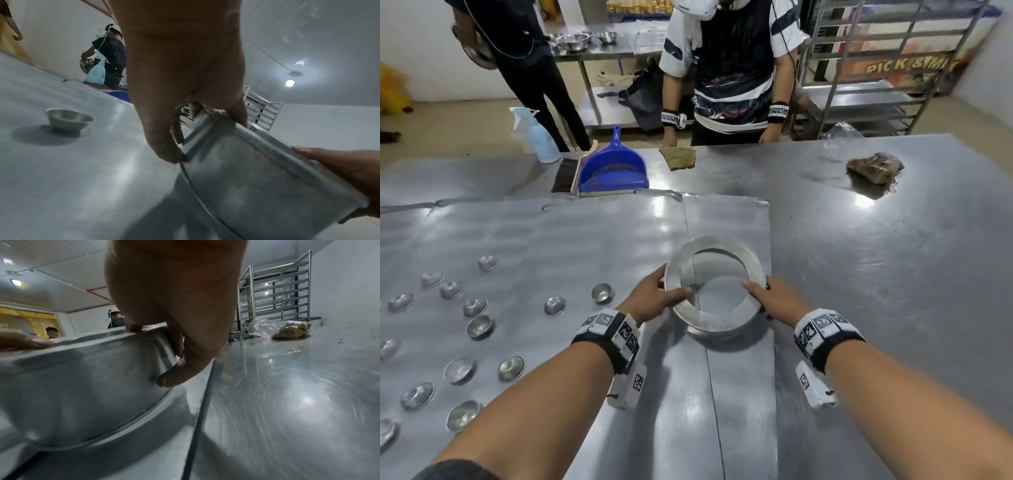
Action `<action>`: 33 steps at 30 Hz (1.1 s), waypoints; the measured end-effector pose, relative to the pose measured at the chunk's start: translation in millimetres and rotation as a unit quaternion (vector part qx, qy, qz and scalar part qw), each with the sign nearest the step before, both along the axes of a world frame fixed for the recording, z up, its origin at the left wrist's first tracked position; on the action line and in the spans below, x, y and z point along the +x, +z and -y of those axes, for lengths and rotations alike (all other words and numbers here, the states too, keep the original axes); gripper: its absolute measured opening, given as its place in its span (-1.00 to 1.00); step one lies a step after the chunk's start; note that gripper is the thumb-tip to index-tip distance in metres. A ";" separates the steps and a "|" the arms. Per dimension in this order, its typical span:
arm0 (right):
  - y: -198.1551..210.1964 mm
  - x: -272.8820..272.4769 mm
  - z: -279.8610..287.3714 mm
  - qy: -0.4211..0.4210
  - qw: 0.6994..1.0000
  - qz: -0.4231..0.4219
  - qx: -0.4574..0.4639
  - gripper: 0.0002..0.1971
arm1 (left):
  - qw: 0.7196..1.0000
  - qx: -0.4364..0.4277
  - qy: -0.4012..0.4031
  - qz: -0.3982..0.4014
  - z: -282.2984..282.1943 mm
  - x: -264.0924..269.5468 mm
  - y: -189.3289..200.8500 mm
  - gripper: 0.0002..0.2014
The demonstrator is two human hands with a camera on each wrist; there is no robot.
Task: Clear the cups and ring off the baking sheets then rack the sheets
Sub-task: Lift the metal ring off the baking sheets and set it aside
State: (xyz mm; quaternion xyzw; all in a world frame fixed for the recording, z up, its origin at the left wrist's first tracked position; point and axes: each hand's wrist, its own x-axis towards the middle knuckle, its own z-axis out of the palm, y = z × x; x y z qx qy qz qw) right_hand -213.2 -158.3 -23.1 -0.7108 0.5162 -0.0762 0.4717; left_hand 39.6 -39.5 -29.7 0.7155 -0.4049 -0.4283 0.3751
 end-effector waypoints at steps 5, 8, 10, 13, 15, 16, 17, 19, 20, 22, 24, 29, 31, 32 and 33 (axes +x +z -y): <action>39.0 0.4 -2.8 -0.050 0.991 0.110 -0.050 -0.63 | 0.993 -0.107 0.051 -0.017 4.3 -7.2 31.5 -0.26; 48.0 -3.1 -4.9 -0.089 0.981 0.161 -0.066 -0.42 | 0.987 -0.133 0.080 -0.046 -0.4 -17.1 49.0 -0.24; 50.0 -7.5 -9.4 -0.123 0.974 0.183 -0.058 -0.22 | 0.983 -0.151 0.090 -0.056 -7.2 -25.3 54.1 -0.34; 50.3 -14.7 -23.1 -0.130 0.970 0.200 -0.054 -0.14 | 0.978 -0.156 0.112 -0.076 -18.7 -37.2 48.5 -0.35; 41.4 -21.0 -30.7 -0.127 0.971 0.200 -0.039 -0.14 | 0.977 -0.150 0.120 -0.090 -29.0 -47.2 41.6 -0.39; 35.9 -24.7 -34.5 -0.125 0.971 0.200 -0.035 -0.16 | 0.977 -0.151 0.121 -0.094 -34.9 -53.6 37.6 -0.46; 32.6 -29.0 -39.9 -0.123 0.972 0.196 -0.034 -0.22 | 0.977 -0.150 0.121 -0.088 -41.3 -60.2 34.5 -0.55; 28.4 -37.9 -53.2 -0.119 0.975 0.183 -0.039 -0.48 | 0.979 -0.154 0.115 -0.067 -54.2 -71.9 25.8 -0.71; 22.6 -42.5 -58.0 -0.113 0.976 0.181 -0.041 -0.62 | 0.980 -0.154 0.114 -0.057 -60.3 -76.2 20.0 -0.73; 12.4 -51.7 -68.8 -0.104 0.978 0.178 -0.031 -0.70 | 0.981 -0.154 0.115 -0.041 -73.2 -83.5 11.8 -0.68; 2.1 -59.9 -76.3 -0.098 0.981 0.166 -0.021 -0.56 | 0.982 -0.146 0.117 -0.027 -83.2 -90.0 5.8 -0.66; -3.7 -79.4 -93.2 -0.074 0.987 0.141 -0.026 -0.48 | 0.984 -0.126 0.128 0.008 -101.0 -102.1 2.3 -0.63; -8.0 -85.9 -97.4 -0.065 0.989 0.129 -0.035 -0.50 | 0.985 -0.121 0.119 0.026 -106.7 -101.7 -2.9 -0.65; -10.5 -88.8 -99.1 -0.063 0.989 0.132 -0.035 -0.52 | 0.987 -0.116 0.109 0.032 -109.9 -101.3 -5.5 -0.65; -14.5 -92.2 -100.6 -0.064 0.988 0.134 -0.032 -0.52 | 0.989 -0.108 0.101 0.027 -113.5 -101.3 -8.4 -0.64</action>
